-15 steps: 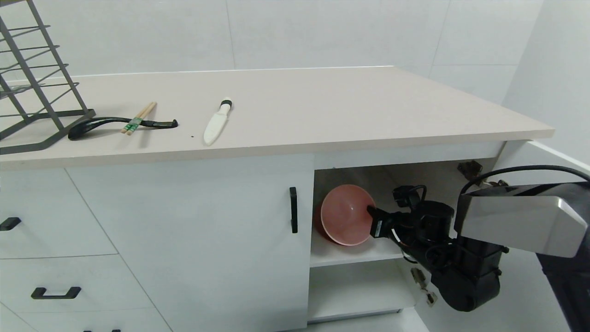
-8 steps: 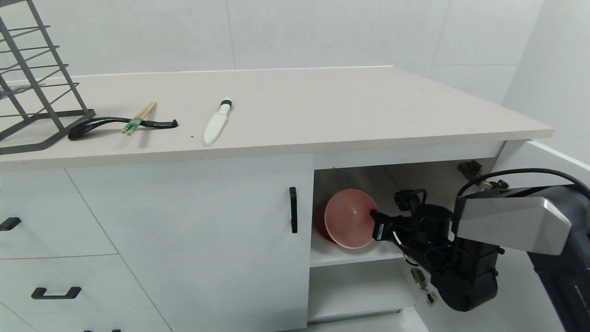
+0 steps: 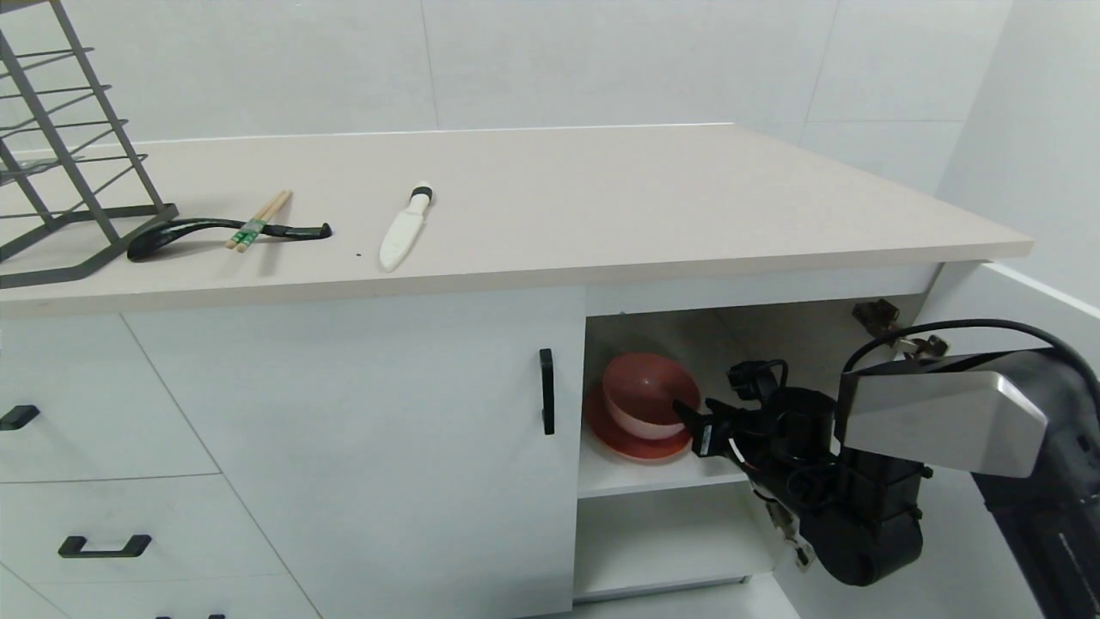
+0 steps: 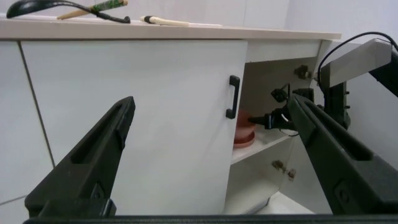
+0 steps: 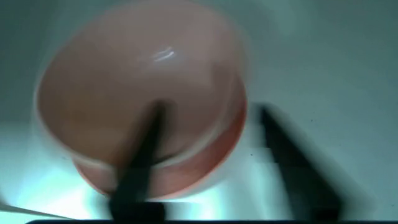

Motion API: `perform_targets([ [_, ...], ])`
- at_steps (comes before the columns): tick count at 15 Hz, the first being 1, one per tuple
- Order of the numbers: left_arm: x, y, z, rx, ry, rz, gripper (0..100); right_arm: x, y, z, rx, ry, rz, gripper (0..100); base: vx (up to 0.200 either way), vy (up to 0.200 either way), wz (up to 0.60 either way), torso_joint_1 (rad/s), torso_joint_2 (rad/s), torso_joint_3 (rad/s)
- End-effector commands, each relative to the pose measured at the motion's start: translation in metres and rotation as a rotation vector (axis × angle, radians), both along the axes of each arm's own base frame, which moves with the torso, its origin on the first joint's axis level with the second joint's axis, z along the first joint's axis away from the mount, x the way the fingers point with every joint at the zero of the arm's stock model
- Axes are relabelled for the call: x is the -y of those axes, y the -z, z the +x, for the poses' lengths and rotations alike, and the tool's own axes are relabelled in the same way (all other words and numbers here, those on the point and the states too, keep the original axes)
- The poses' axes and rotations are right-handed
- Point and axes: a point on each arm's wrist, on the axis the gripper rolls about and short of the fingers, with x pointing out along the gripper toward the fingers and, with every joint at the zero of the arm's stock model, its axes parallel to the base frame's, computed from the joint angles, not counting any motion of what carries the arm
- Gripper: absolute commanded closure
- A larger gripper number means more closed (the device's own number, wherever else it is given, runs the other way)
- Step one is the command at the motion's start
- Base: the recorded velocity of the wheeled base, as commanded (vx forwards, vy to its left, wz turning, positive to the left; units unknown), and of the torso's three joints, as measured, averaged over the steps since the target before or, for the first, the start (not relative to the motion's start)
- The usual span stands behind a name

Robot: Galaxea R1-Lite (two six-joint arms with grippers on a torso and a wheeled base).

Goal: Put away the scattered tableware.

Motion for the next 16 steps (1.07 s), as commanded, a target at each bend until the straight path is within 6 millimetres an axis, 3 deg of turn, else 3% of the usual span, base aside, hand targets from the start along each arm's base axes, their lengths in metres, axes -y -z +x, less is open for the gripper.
perform_targets([
  [1, 0.000, 0.001, 0.000, -0.003, 0.001, 0.000, 0, 0.000, 0.005, -0.001, -0.010, -0.004, -0.015, 0, 0.000, 0.000, 0.00, 0.000, 0.00, 0.000],
  [4, -0.001, 0.002, -0.001, -0.004, -0.028, -0.010, 0, -0.001, 0.001, 0.000, 0.016, -0.017, -0.041, 0, 0.000, 0.000, 0.00, 0.000, 0.00, 0.000],
  [6, -0.001, 0.003, 0.000, -0.013, -0.046, -0.015, 0, -0.001, -0.013, -0.003, 0.062, -0.042, -0.109, 0, 0.000, 0.000, 0.00, 0.000, 0.00, 0.000],
  [9, -0.002, 0.005, 0.000, -0.033, -0.074, -0.019, 0, -0.005, -0.067, -0.039, 0.125, -0.099, -0.122, 0, 0.000, 0.000, 0.00, 0.000, 0.00, 0.000],
  [14, -0.002, 0.005, 0.000, -0.031, -0.083, -0.021, 0, 0.004, -0.112, -0.108, 0.133, -0.169, -0.120, 0, 0.000, 0.000, 0.00, 0.000, 0.00, 0.000],
  [16, -0.003, 0.005, 0.001, -0.030, -0.121, -0.022, 0, 0.012, -0.125, -0.146, 0.124, -0.212, -0.124, 0, 0.000, 0.000, 0.00, 0.000, 0.00, 0.000],
])
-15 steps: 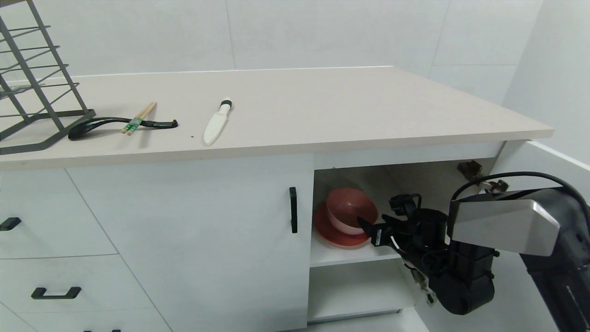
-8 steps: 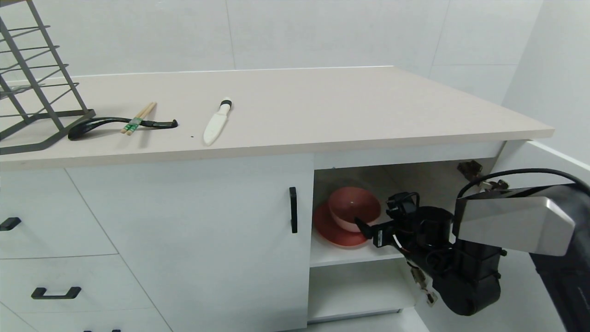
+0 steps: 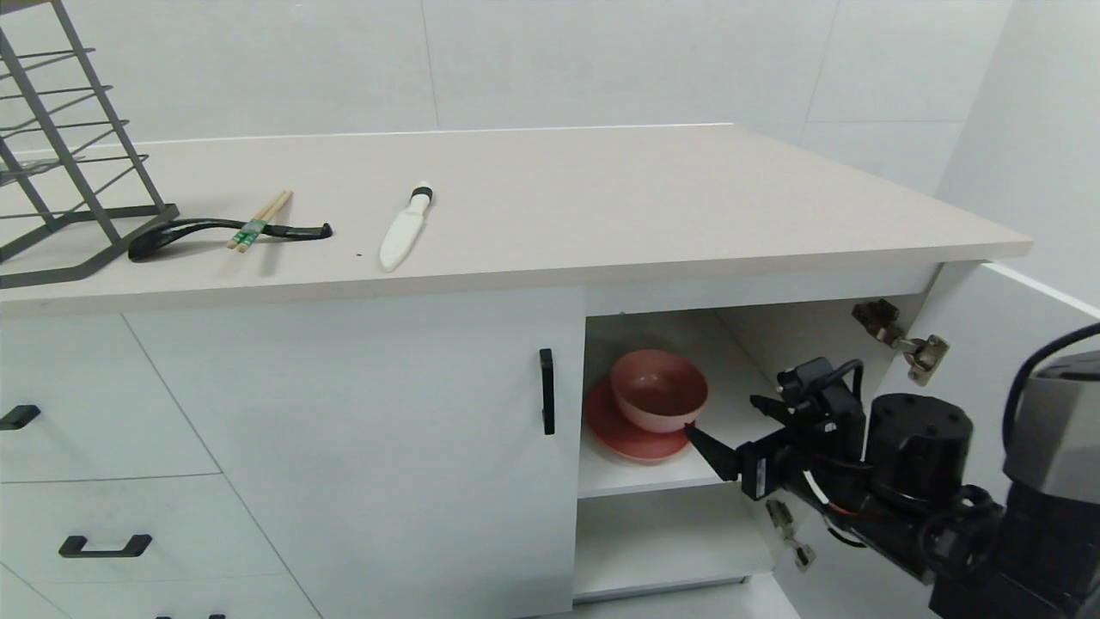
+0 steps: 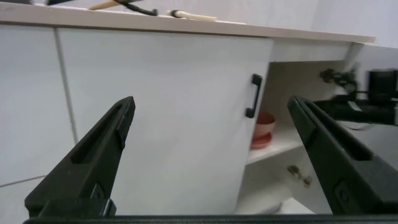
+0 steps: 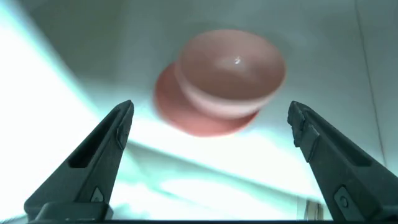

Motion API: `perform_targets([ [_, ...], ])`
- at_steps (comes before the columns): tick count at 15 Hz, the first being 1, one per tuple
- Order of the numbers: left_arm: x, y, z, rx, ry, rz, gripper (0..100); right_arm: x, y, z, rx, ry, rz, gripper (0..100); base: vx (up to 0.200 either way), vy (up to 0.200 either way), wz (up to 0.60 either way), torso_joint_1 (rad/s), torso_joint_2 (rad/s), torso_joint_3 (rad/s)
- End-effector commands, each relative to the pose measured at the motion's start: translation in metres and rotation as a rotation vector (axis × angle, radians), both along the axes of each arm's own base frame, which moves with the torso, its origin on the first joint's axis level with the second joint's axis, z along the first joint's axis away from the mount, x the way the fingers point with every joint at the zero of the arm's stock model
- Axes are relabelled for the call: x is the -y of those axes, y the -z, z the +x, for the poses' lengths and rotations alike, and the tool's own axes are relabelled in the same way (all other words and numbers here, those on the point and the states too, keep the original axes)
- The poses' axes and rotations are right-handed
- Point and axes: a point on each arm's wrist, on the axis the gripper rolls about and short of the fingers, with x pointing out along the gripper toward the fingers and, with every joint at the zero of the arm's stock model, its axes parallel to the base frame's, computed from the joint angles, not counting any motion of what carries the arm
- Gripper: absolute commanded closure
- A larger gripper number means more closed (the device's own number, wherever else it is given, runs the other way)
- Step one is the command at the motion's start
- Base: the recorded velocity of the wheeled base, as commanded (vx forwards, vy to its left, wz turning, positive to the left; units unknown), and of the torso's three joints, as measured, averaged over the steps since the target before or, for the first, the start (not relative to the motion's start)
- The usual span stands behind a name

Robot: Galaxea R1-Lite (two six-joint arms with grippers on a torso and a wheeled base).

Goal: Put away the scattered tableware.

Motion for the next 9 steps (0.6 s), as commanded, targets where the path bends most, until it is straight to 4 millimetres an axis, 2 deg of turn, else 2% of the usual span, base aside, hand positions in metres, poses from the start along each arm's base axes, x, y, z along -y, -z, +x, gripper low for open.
perform_targets([
  [1, 0.000, 0.000, 0.001, 0.001, -0.014, 0.017, 0, 0.015, -0.035, -0.056, 0.049, -0.053, 0.022, 0, 0.000, 0.000, 0.00, 0.000, 0.00, 0.000],
  [3, 0.000, 0.002, 0.001, -0.010, -0.047, 0.037, 0, 0.027, -0.061, -0.074, 0.162, -0.042, 0.069, 0, 0.000, 0.000, 0.00, 0.000, 0.00, 0.000],
  [6, 0.001, 0.009, 0.003, -0.075, -0.100, 0.058, 0, 0.040, -0.087, -0.093, 0.271, -0.045, 0.119, 0, 0.000, 0.000, 0.00, 0.000, 0.00, 0.000],
  [7, 0.001, 0.009, 0.003, -0.076, -0.106, 0.056, 0, 0.041, -0.089, -0.095, 0.276, -0.044, 0.121, 0, 0.000, 0.000, 0.00, 0.000, 0.00, 0.000],
  [9, 0.003, 0.015, -0.002, -0.063, -0.193, 0.068, 0, 0.055, -0.095, -0.113, 0.252, -0.009, 0.101, 0, 0.000, 0.000, 0.00, 0.000, 0.00, 0.000],
])
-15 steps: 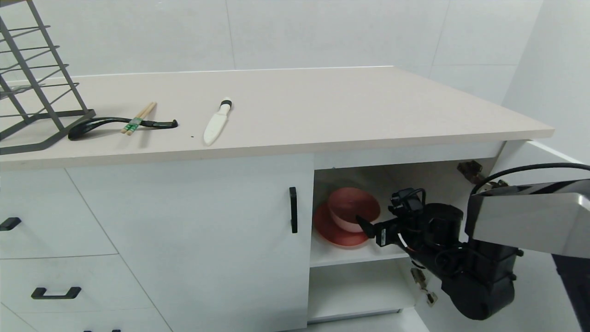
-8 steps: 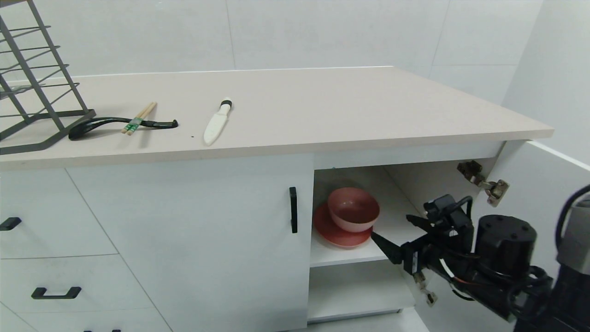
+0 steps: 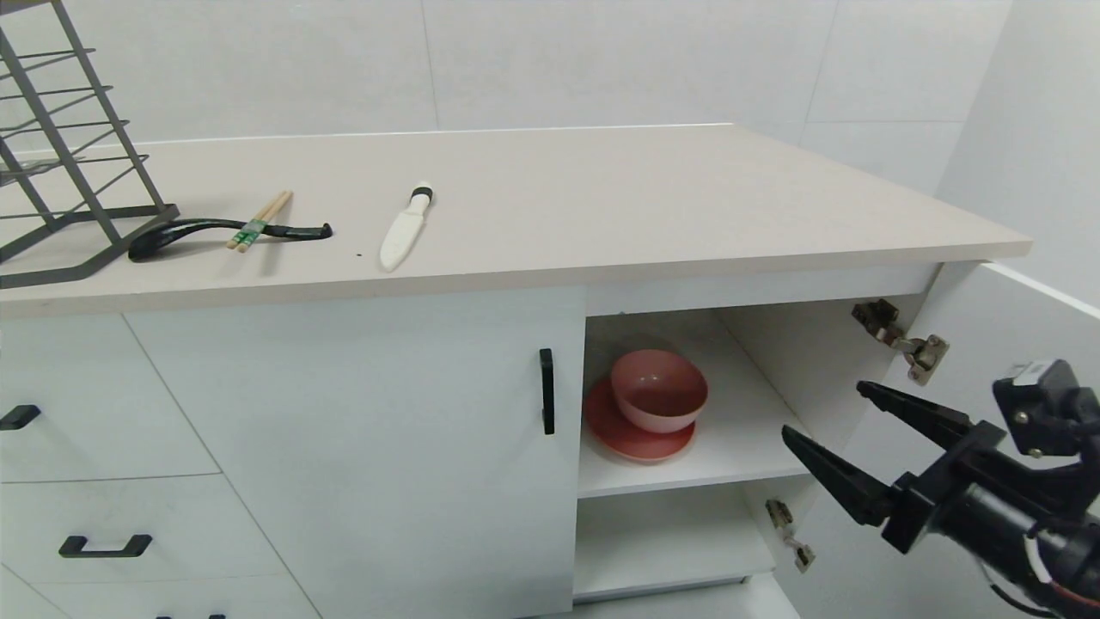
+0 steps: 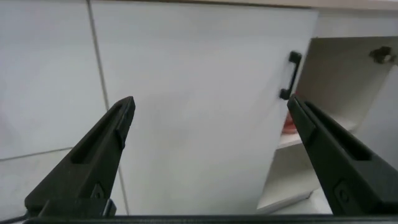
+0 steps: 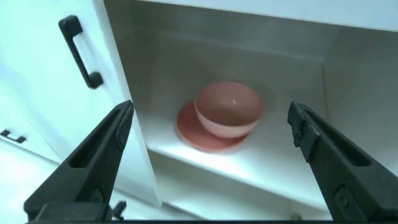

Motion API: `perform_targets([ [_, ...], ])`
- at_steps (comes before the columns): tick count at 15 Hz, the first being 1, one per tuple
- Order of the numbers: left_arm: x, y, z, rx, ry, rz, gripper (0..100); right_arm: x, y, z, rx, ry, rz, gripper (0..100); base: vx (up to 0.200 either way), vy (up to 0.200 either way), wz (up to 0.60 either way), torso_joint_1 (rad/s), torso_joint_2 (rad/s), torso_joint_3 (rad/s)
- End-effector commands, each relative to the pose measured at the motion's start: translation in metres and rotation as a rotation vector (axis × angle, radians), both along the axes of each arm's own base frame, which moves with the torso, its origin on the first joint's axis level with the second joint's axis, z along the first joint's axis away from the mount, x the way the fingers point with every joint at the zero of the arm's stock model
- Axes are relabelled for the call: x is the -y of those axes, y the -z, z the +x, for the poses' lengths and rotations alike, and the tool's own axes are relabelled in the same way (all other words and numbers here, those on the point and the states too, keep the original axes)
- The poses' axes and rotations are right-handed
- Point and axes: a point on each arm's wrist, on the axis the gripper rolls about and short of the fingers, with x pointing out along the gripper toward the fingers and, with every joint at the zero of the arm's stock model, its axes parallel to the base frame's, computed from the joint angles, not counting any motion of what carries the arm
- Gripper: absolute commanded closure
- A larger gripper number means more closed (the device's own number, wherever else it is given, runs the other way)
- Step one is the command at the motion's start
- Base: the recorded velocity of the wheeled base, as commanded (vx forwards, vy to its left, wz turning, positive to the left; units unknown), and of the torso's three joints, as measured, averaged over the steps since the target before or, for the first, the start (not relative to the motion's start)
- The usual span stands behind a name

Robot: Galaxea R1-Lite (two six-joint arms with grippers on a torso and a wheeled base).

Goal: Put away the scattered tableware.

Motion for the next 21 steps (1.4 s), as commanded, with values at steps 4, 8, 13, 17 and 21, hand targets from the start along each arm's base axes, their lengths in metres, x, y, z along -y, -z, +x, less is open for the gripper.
perform_targets([
  [4, 0.000, 0.013, -0.002, -0.058, -0.092, 0.065, 0, 0.044, -0.018, -0.058, 0.024, 0.138, 0.009, 0, 0.000, 0.000, 0.00, 0.000, 0.00, 0.000],
  [8, -0.002, 0.021, -0.003, -0.115, -0.209, 0.112, 0, 0.064, -0.012, -0.101, 0.042, 0.225, 0.017, 0, 0.000, 0.000, 0.00, 0.000, 0.00, 0.000],
  [13, -0.002, 0.022, -0.004, -0.106, -0.215, 0.173, 0, 0.073, 0.000, -0.135, 0.080, 0.249, 0.022, 0, 0.000, 0.000, 0.00, 0.000, 0.00, 0.000],
  [17, -0.001, 0.025, -0.004, -0.131, -0.150, 0.140, 0, 0.078, 0.029, -0.165, 0.114, 0.327, 0.016, 0, 0.000, 0.000, 0.00, 0.000, 0.00, 0.000],
  [21, -0.001, 0.030, -0.004, -0.192, -0.149, 0.095, 0, 0.079, 0.040, -0.166, 0.031, 0.360, -0.037, 0, 0.000, 0.000, 0.00, 0.000, 0.00, 0.000],
])
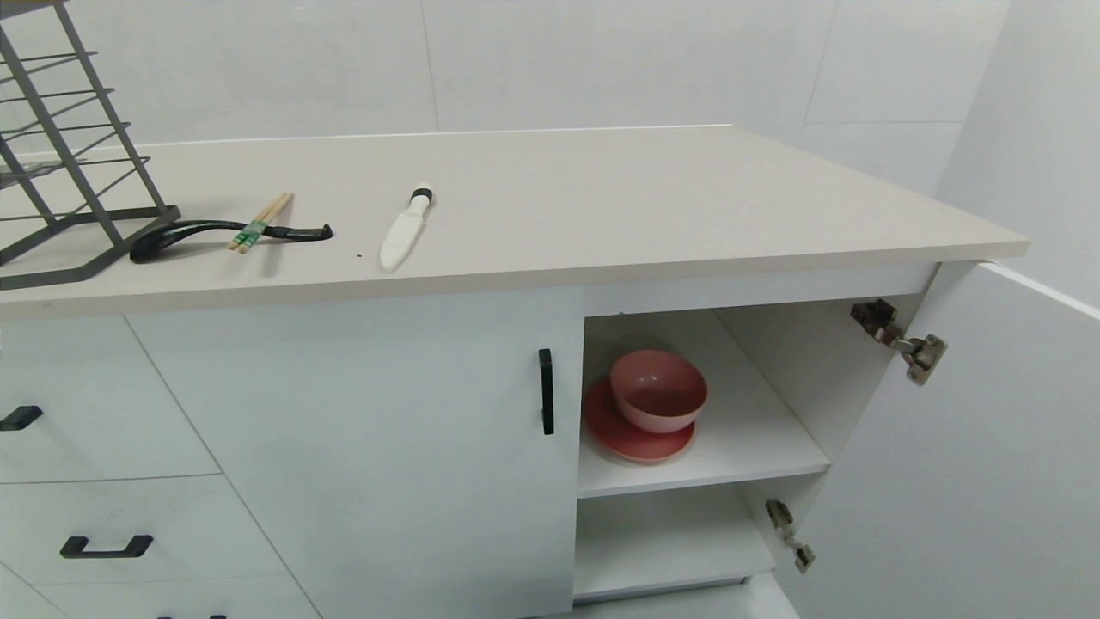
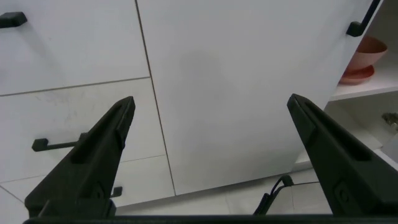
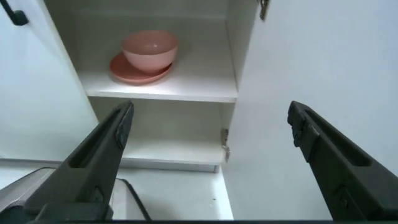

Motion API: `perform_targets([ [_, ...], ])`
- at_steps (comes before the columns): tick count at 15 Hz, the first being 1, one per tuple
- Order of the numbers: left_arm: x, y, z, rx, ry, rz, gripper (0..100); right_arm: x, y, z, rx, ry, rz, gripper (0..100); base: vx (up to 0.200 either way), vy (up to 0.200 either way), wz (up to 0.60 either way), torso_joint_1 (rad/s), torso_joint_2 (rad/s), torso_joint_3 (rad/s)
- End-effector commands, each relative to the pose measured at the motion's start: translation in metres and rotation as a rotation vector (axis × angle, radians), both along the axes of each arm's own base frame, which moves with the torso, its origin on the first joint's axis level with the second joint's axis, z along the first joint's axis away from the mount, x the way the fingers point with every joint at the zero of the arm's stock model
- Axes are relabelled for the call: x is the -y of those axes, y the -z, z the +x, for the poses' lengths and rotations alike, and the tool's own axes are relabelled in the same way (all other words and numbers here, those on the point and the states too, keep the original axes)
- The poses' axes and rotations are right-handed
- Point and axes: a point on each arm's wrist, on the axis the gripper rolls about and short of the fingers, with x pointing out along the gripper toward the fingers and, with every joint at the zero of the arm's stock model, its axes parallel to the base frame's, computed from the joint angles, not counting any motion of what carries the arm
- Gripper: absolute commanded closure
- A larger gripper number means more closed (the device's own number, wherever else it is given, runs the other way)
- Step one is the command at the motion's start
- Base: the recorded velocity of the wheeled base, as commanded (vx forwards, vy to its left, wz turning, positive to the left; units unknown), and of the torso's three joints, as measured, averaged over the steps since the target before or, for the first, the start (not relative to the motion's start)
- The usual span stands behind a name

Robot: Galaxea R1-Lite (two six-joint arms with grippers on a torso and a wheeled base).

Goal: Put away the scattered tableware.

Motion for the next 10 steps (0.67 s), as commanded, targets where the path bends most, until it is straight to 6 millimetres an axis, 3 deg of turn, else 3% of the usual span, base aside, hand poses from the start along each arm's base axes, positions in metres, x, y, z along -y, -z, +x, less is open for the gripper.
perform_targets([
  [1, 0.0000, -0.0003, 0.0003, 0.006, -0.002, 0.000, 0, -0.0003, 0.0011, -0.0031, 0.034, 0.045, -0.003, 0, 0.000, 0.000, 0.00, 0.000, 0.00, 0.000],
  [4, -0.0001, 0.0000, 0.0004, 0.005, -0.004, -0.003, 0, -0.0020, 0.0045, -0.0112, 0.116, 0.118, 0.011, 0, 0.000, 0.000, 0.00, 0.000, 0.00, 0.000],
  [10, 0.0000, 0.0000, 0.0004, 0.005, -0.002, -0.003, 0, -0.0018, 0.0053, -0.0112, 0.103, 0.121, 0.065, 0, 0.000, 0.000, 0.00, 0.000, 0.00, 0.000],
])
